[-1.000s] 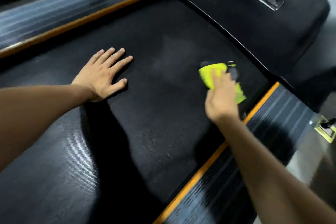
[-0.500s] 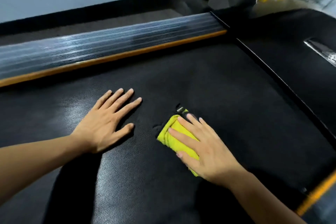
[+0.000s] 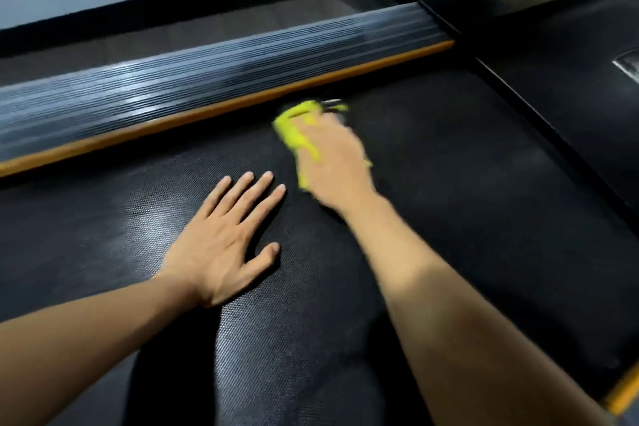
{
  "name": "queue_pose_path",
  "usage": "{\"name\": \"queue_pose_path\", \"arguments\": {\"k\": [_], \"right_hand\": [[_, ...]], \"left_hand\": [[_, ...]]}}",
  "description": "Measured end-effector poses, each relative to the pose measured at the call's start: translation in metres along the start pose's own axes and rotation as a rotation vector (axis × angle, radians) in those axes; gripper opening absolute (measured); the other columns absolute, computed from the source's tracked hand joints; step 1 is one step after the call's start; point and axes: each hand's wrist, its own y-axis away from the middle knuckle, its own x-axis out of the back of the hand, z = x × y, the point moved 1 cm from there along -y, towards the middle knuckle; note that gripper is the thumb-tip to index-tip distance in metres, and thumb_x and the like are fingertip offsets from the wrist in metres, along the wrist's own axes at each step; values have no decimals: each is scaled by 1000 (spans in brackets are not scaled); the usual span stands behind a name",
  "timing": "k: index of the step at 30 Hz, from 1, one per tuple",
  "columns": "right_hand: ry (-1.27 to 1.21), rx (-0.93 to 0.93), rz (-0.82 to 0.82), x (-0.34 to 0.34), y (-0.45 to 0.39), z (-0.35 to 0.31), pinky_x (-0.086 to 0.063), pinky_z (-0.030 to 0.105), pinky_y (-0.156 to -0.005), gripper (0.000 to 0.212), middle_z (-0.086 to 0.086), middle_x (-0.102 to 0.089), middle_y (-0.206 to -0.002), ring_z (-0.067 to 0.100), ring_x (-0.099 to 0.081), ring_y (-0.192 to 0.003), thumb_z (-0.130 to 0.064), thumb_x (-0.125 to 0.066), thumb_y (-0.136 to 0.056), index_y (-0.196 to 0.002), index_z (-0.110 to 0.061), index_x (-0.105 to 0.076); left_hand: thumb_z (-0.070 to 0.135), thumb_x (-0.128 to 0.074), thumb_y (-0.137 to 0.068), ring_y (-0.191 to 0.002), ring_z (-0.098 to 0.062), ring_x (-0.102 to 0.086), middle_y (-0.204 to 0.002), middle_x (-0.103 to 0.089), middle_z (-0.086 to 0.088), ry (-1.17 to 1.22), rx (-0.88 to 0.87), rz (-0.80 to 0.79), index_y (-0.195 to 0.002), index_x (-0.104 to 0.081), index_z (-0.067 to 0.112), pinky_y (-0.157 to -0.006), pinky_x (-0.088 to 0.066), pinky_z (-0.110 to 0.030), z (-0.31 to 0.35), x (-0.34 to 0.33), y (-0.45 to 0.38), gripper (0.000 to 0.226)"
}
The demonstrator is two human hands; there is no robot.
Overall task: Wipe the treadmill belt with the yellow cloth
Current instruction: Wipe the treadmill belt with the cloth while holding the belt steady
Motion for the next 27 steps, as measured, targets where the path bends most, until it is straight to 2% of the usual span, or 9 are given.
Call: {"name": "queue_pose_path", "arguments": {"k": [3,5,7,10,13,19,22,24,27], "right_hand": [[-86,149,-103,-16,4,-34,-29,47,-116,49,6,-46,-152,29,-39,-142,-28,-51,-93,-142,-28,-52],[-30,143,-84,-10,0,-14,-33,46,-111,49,6,-48,-150,30,-44,-137,-27,-52,-91,-140,-29,-54],[97,-26,-28,6,-5,26,-42,45,-99,52,10,-54,-135,34,-54,-118,-34,-43,-84,-135,-29,-56],[177,-254,21,26,-14,89,-38,49,-104,59,13,-48,-143,37,-46,-127,-41,-30,-88,-142,-27,-48],[94,-286,-1,30,-11,102,-32,52,-114,60,11,-37,-156,34,-34,-142,-41,-42,-90,-148,-26,-41],[-53,-50,58,5,46,1,-49,48,-94,53,18,-60,-126,38,-58,-109,-26,-58,-76,-128,-20,-63],[-132,198,-47,-10,78,-61,-35,45,-111,55,8,-54,-143,28,-50,-130,-24,-58,-82,-136,-27,-58],[-100,206,-74,-6,80,-55,-31,40,-112,56,2,-51,-147,23,-47,-134,-23,-56,-82,-138,-31,-56],[41,-66,5,25,73,13,-46,41,-87,53,7,-60,-122,32,-60,-98,-27,-51,-72,-124,-32,-63]], "left_hand": [[56,-44,-92,-154,-28,-22,-164,-28,-12,72,13,28,-157,-33,18,-127,-15,-49,0,1,0,76],[53,-47,-91,-149,-33,-32,-157,-39,-16,66,28,39,-152,-41,15,-125,-20,-51,0,4,0,72],[52,-44,-92,-147,-35,-34,-154,-42,-17,55,68,39,-151,-44,16,-123,-23,-53,4,8,6,69],[57,-37,-95,-156,-30,-17,-166,-24,-13,53,155,18,-159,-28,21,-125,-16,-53,24,6,43,74],[61,-31,-97,-158,-23,4,-171,1,-6,12,173,-43,-163,-3,24,-127,-8,-52,45,-3,78,80],[62,-31,-96,-158,-21,3,-171,1,-6,27,210,-47,-162,-3,12,-127,-10,-52,46,-7,75,87],[62,-30,-95,-158,-21,0,-171,-3,-7,-2,211,-50,-162,-7,9,-126,-12,-52,45,-8,76,88],[62,-30,-95,-158,-20,-1,-171,-4,-7,-2,202,-34,-162,-9,10,-126,-12,-51,44,-8,75,87],[61,-31,-93,-158,-19,0,-171,-5,-5,12,203,-2,-162,-9,12,-127,-10,-51,45,-7,76,87]]}}
